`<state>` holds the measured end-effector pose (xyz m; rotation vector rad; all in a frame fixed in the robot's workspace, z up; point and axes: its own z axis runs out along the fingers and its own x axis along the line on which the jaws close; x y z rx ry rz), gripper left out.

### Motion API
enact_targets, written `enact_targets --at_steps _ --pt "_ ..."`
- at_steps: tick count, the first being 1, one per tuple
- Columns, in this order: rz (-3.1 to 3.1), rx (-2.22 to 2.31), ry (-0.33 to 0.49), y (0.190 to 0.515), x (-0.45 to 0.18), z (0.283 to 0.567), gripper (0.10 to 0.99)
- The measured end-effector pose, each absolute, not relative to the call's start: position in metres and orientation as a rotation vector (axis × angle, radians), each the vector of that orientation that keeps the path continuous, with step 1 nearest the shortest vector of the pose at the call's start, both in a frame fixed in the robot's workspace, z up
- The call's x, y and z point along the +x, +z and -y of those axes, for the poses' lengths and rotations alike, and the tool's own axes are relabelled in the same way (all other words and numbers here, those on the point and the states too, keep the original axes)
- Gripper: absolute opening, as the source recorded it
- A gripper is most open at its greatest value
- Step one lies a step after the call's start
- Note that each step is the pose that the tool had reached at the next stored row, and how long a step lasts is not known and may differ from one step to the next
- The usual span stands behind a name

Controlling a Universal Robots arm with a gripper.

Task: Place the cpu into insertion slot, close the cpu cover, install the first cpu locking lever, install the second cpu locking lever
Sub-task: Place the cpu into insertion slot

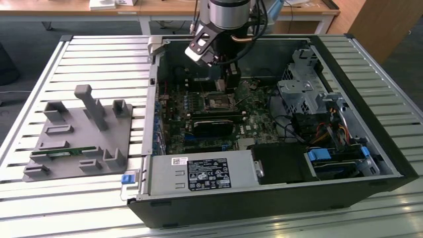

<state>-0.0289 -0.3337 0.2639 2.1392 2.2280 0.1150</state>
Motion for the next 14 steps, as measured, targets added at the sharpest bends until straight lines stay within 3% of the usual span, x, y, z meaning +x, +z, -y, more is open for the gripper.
enact_targets --at_steps 14 --pt "-2.228 2.139 0.115 0.2559 -0.0289 0.3293 0.541"
